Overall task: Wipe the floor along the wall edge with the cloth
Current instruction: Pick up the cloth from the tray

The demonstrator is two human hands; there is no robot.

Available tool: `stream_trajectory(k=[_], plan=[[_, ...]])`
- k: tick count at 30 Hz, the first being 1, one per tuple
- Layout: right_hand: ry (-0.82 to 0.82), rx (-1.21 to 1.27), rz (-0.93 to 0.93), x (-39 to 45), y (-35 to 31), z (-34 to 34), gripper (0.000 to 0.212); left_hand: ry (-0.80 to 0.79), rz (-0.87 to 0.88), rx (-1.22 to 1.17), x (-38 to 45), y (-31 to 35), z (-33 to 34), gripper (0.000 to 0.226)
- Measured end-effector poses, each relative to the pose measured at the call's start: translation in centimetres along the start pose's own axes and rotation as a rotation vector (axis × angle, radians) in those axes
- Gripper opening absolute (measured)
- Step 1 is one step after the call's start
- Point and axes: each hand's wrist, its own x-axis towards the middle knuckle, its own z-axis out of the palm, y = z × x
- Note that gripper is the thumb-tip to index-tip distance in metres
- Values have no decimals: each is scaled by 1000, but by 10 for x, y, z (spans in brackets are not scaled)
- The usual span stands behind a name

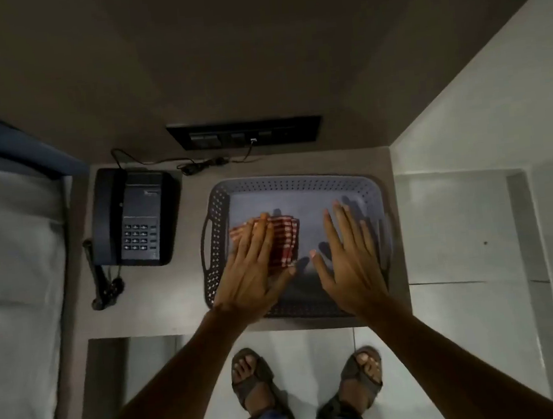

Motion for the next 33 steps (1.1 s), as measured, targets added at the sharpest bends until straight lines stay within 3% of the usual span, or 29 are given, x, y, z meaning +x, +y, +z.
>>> stream_trajectory(k=[10,15,21,26,29,33], plan=[[-76,-142,11,17,23,60,80,-43,70,101,32,-38,41,100],[-80,-157,24,20,21,62,83,-37,107,101,40,-47,42,88],[-80,-161,36,22,17,58,82,-21,83,-57,40,-49,33,78],[-104,-49,53,23,12,44,89,82,-106,-305,41,-12,11,74],[2,88,15,22,10,22,85,104,-163,-420,37,12,-3,63],[117,142,-47,4,13,-30,75,158,-54,-490,19,58,-21,50]])
